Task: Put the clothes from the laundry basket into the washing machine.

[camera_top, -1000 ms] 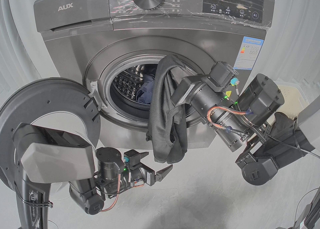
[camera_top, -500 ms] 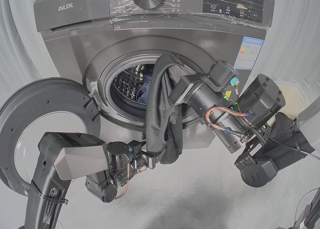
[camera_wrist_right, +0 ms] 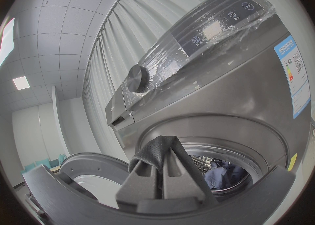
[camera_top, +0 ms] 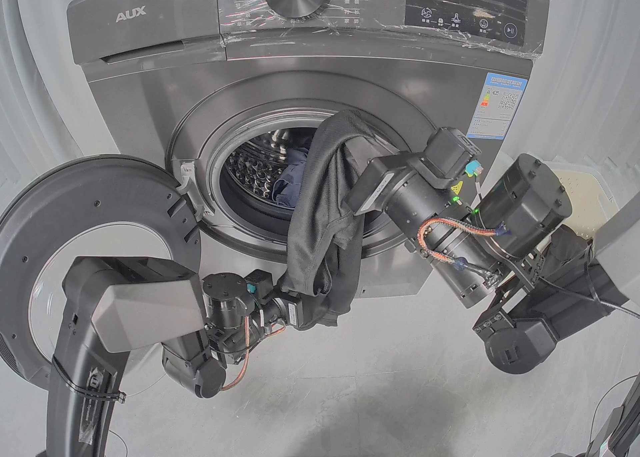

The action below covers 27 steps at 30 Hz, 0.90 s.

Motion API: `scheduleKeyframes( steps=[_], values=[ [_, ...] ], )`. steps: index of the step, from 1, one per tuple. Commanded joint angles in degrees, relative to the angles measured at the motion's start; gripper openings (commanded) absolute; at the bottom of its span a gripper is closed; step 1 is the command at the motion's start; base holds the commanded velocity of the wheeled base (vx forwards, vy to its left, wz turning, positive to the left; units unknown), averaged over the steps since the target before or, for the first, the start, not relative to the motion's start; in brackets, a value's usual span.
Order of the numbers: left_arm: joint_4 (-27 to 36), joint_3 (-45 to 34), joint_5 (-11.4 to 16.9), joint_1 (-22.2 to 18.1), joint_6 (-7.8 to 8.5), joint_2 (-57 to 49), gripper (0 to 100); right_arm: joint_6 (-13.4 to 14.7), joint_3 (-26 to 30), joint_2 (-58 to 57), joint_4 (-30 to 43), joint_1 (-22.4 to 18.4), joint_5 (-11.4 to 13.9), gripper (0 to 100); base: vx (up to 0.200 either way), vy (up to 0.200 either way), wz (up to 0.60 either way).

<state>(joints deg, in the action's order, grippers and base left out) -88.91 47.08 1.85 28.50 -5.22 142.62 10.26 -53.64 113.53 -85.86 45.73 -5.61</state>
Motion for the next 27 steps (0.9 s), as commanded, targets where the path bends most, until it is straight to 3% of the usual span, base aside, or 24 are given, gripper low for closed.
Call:
scheduleKeyframes(
  steps=[1, 3, 8, 11, 17, 27],
  values=[
    [-0.4, -7.5, 0.4, -1.9, 0.12, -11.5, 0, 0.0, 4.9, -0.6, -0.1, -3.0, 0.1, 0, 0.000, 0.000, 0.00],
    [-0.4, -11.9, 0.8, -2.7, 0.30, -17.4, 0, 0.0, 7.9, -0.8, -0.3, -4.3, 0.2, 0, 0.000, 0.000, 0.00],
    [-0.2, -23.2, 7.1, -5.5, 0.30, -30.6, 0, 0.9, 14.1, -2.6, -2.9, -8.9, 0.9, 0, 0.000, 0.000, 0.00],
    [-0.2, -24.8, 9.7, -7.3, 0.12, -34.9, 0, 1.1, 18.3, -4.7, -2.9, -11.8, 1.7, 0, 0.000, 0.000, 0.00],
    [-0.2, -22.0, 10.1, -10.0, -1.20, -36.5, 0, 1.1, 26.0, -5.4, -3.0, -15.2, 5.9, 0, 0.000, 0.000, 0.00],
    [-0.2, -16.5, 9.5, -11.9, -2.34, -40.3, 0, 0.5, 30.8, -5.6, -3.0, -17.3, 8.0, 0, 0.000, 0.000, 0.00]
  ],
)
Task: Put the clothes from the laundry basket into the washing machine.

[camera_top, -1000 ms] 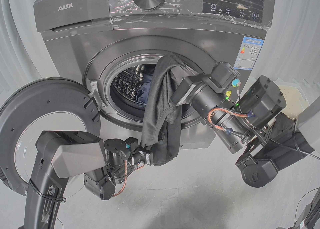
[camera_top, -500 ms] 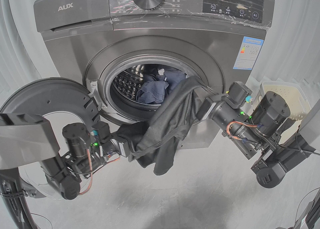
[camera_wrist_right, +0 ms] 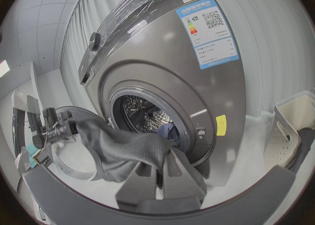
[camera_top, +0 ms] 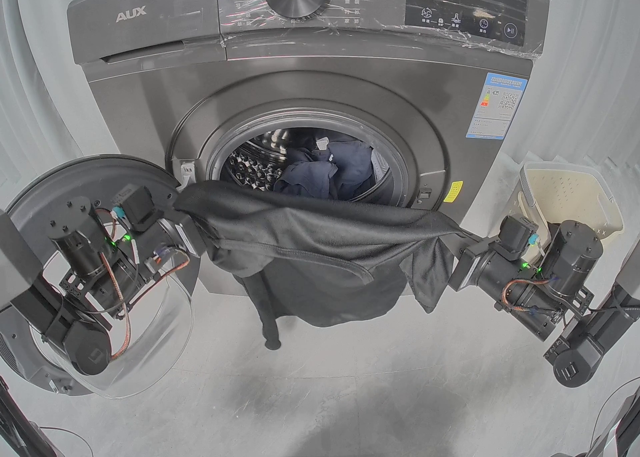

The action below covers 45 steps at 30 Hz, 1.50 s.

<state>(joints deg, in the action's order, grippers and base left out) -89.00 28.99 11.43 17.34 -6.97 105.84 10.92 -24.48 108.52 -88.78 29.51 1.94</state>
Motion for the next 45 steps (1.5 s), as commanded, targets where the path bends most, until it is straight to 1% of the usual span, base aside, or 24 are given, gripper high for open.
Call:
scheduleKeyframes(
  steps=[1, 3, 11, 14, 24, 45],
  values=[
    [-0.1, 1.7, -0.1, -0.6, -1.03, -4.2, 0, -0.6, 1.7, -0.6, -0.1, -1.3, 0.4, 0, 0.000, 0.000, 0.00],
    [-0.1, 1.8, -0.1, -0.5, -1.46, -5.1, 0, -1.1, 1.7, -0.6, -0.1, -1.6, 0.4, 0, 0.000, 0.000, 0.00],
    [-0.1, 2.3, -0.1, -0.5, -1.64, -6.1, 0, -1.4, 0.1, -1.5, -0.1, -1.7, 0.4, 0, 0.000, 0.000, 0.00],
    [-0.1, 2.7, -0.1, -0.5, -1.64, -6.3, 0, -1.4, -0.1, -1.6, 0.0, -2.7, 0.4, 0, 0.000, 0.000, 0.00],
    [-0.1, 3.5, -0.2, -0.7, -1.82, -6.3, 0, -1.7, -1.3, -3.1, 0.0, -3.8, 0.5, 0, 0.000, 0.000, 0.00],
    [-0.1, 2.7, -0.2, -0.5, -1.46, -6.3, 0, -1.8, -1.6, -4.0, 0.0, -3.8, 0.5, 0, 0.000, 0.000, 0.00]
  ],
)
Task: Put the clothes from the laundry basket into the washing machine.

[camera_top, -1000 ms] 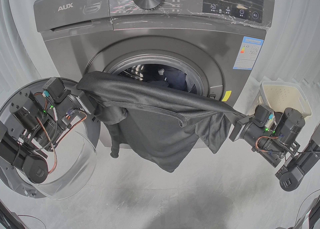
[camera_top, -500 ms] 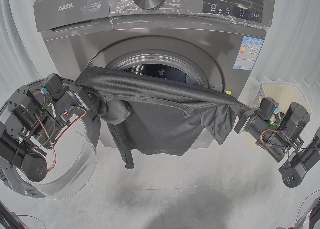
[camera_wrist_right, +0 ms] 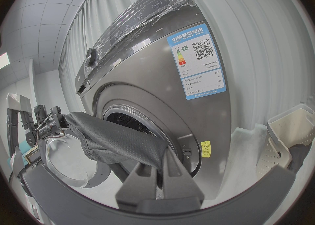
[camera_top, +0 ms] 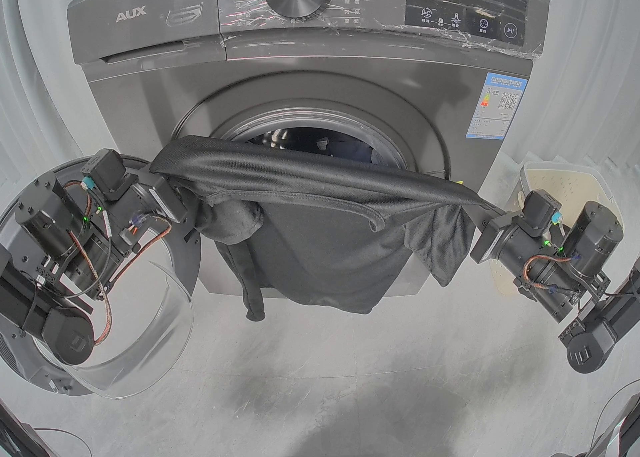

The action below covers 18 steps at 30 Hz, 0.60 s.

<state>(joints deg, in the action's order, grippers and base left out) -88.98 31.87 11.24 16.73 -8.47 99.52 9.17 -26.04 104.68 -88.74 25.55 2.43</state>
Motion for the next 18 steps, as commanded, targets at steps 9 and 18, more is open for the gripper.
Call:
scheduleKeyframes(
  steps=[9, 18],
  values=[
    [-0.1, -1.9, 0.1, 0.7, 0.21, -0.6, 0, 0.0, 0.0, -0.5, 0.0, 0.5, 0.0, 0, 0.000, 0.000, 0.00],
    [0.0, -3.8, -0.6, 8.0, 0.39, 0.1, 0, 0.3, 1.8, 0.3, 0.0, 5.6, -0.8, 0, 0.000, 0.000, 0.00]
  ],
)
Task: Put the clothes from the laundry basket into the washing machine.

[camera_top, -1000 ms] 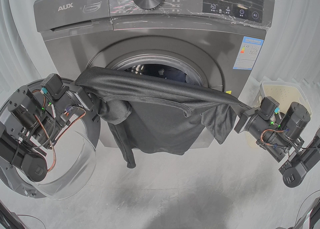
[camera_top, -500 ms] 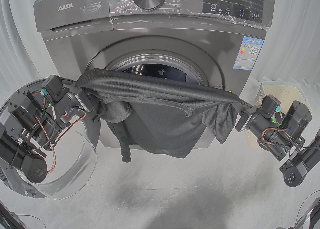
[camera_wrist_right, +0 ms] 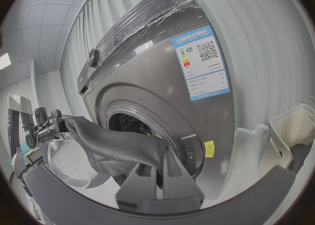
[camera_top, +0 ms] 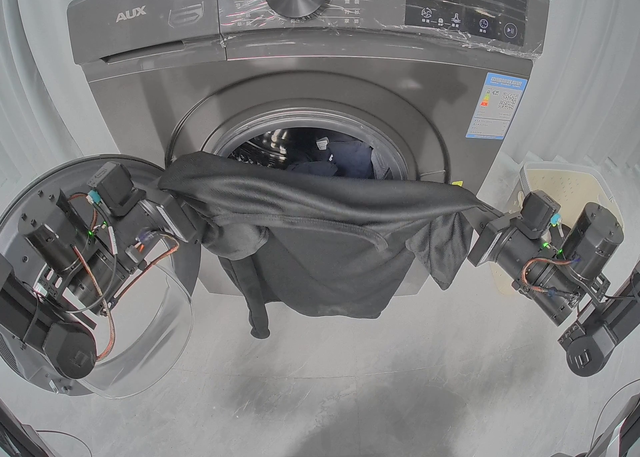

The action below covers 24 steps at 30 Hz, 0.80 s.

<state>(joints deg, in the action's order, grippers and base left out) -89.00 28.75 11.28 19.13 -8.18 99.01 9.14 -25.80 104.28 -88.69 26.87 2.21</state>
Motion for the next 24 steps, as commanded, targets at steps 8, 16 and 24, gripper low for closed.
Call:
scheduleKeyframes(
  steps=[8, 16, 24],
  values=[
    [0.2, 4.7, -4.4, 11.8, -0.17, 3.1, 0, 0.7, 5.1, 4.7, -0.1, 11.6, -1.2, 100, 0.000, 0.000, 0.00],
    [0.1, 5.6, -5.7, 12.8, 0.01, 6.3, 0, 1.0, 10.7, 10.1, -0.1, 19.0, -2.8, 100, 0.000, 0.000, 0.00],
    [0.1, 7.6, -6.0, 15.1, -0.08, 7.1, 0, 1.1, 11.8, 10.8, -0.1, 21.6, -2.5, 100, 0.000, 0.000, 0.00]
  ],
)
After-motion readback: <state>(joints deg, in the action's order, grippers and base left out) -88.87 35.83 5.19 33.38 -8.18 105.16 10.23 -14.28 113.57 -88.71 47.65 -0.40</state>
